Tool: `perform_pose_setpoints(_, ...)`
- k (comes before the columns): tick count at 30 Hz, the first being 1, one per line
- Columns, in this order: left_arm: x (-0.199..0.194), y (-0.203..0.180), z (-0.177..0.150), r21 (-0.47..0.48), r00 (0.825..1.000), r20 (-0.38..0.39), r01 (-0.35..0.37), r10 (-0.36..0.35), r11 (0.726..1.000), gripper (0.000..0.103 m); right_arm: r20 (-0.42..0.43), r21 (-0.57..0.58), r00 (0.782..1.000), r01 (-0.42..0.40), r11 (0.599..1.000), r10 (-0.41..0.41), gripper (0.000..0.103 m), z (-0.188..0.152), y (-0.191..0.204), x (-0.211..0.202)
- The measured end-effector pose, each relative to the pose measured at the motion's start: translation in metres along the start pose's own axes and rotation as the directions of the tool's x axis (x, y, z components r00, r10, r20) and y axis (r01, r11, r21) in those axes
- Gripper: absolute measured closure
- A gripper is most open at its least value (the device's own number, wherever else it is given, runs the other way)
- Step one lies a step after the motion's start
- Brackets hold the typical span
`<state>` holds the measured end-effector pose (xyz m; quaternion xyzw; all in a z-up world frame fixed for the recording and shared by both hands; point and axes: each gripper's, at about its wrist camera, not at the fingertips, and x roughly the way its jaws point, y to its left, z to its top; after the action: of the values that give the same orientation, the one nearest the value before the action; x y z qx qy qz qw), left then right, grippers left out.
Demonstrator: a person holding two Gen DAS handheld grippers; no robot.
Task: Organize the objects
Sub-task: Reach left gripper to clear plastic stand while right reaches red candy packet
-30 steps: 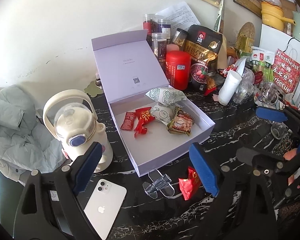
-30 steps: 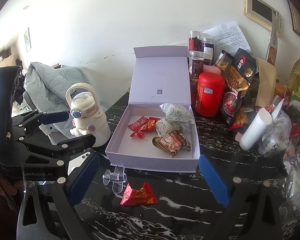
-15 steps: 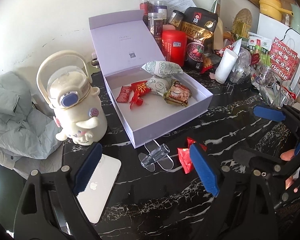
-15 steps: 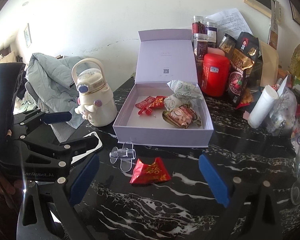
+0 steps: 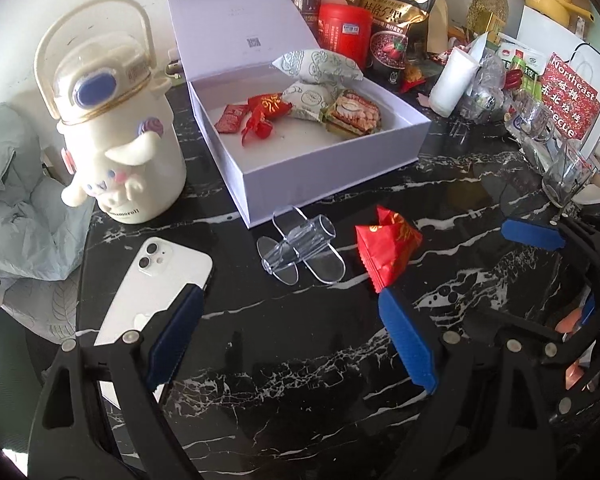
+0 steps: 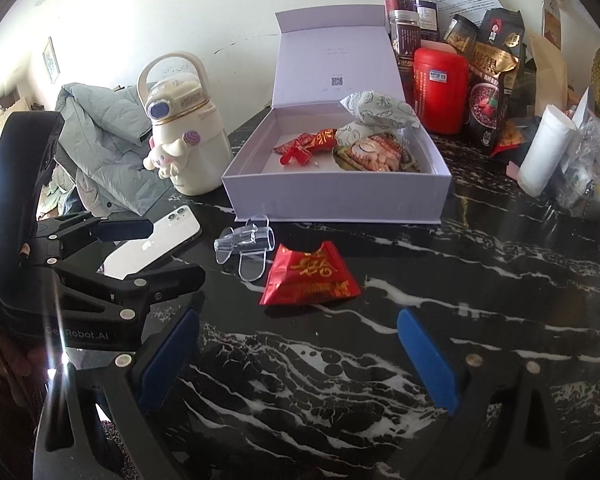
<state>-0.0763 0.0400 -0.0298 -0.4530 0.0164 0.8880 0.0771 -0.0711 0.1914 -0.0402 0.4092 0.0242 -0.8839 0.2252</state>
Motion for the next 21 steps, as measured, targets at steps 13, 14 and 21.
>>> perform_pose_setpoints(13, 0.023, 0.009, 0.001, 0.012, 1.000, -0.013, 0.007, -0.007, 1.000, 0.014, -0.036, -0.004, 0.998, -0.044, 0.999, 0.043, 0.003, 0.004, -0.005, 0.035)
perform_pose_setpoints(14, 0.025, 0.010, 0.003, 0.011, 1.000, -0.014, 0.005, -0.005, 1.000, 0.014, -0.036, -0.007, 0.998, -0.045, 0.999, 0.044, 0.003, 0.008, -0.006, 0.039)
perform_pose_setpoints(21, 0.041, 0.025, 0.018, -0.016, 0.999, -0.044, 0.011, -0.012, 1.000, 0.014, -0.052, -0.020, 0.997, -0.060, 0.998, 0.059, 0.003, 0.028, -0.011, 0.064)
